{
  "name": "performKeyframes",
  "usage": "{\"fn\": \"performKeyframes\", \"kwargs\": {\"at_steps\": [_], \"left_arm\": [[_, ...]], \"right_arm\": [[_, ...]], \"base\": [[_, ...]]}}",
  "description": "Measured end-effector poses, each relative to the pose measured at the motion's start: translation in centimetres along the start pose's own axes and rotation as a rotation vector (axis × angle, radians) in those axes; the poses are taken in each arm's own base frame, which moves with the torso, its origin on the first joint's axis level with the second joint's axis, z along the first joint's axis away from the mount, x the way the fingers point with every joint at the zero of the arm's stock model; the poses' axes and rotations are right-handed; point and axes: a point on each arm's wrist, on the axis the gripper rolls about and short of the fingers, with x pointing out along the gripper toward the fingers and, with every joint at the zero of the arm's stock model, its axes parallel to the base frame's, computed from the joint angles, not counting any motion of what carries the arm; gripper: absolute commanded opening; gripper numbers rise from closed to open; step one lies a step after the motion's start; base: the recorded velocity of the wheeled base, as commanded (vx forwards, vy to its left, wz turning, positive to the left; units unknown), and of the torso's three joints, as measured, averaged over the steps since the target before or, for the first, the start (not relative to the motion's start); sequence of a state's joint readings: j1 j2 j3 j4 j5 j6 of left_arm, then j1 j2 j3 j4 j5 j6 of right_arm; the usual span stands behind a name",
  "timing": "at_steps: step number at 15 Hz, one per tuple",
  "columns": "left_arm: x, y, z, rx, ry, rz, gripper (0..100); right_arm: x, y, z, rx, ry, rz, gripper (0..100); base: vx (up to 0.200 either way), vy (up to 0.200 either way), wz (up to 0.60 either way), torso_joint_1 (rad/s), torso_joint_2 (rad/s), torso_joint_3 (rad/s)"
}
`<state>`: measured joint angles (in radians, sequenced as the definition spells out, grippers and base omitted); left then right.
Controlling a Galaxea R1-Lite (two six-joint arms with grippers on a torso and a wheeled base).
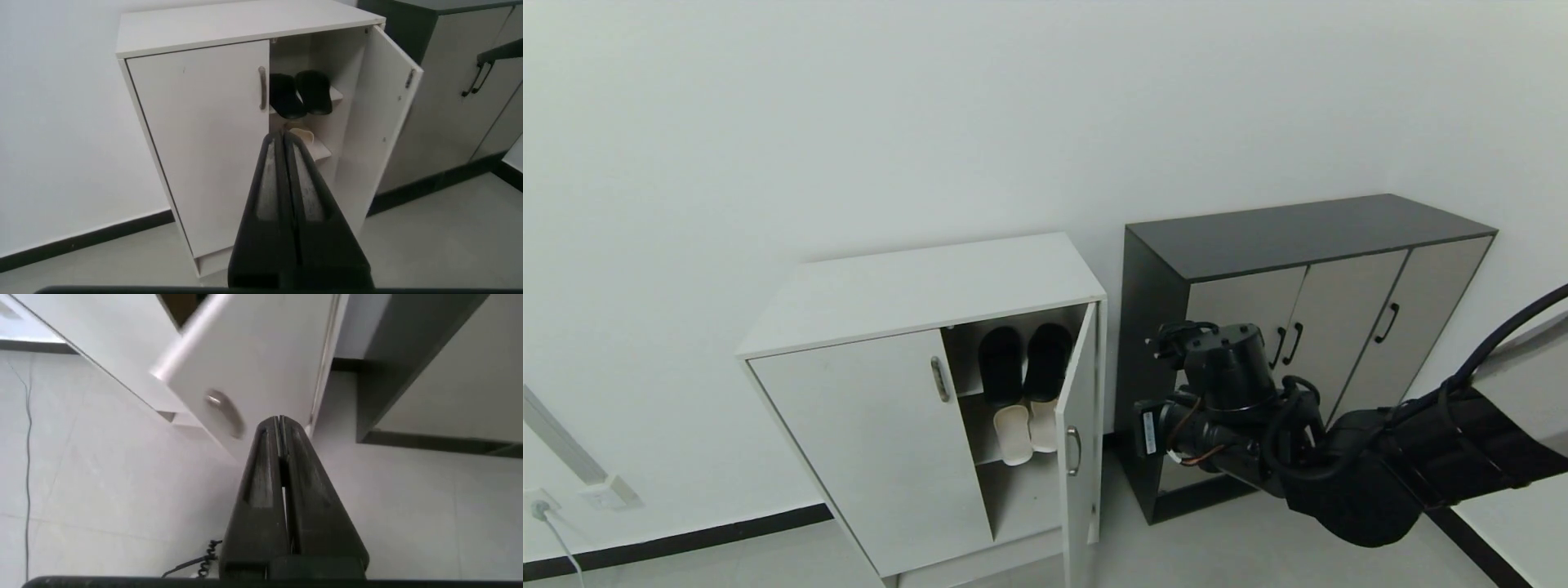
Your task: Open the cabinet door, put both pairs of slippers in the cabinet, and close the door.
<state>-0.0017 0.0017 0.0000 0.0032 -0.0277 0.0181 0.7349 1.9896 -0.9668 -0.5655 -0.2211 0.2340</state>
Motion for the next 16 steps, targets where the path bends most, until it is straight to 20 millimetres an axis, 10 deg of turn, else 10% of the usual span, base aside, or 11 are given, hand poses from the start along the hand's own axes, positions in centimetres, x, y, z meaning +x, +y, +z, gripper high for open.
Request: {"fn": "performKeyframes", "kwargs": {"at_steps": [16], "left_arm": [[0.00,0.00,0.00,0.000,0.000,-0.001,0]], "right_arm": [[-0.17,-0.25,0.04,-0.011,0.001,0.011,0]], "base": [[0.000,0.000,0.34,0.000,0.00,0.002]]}}
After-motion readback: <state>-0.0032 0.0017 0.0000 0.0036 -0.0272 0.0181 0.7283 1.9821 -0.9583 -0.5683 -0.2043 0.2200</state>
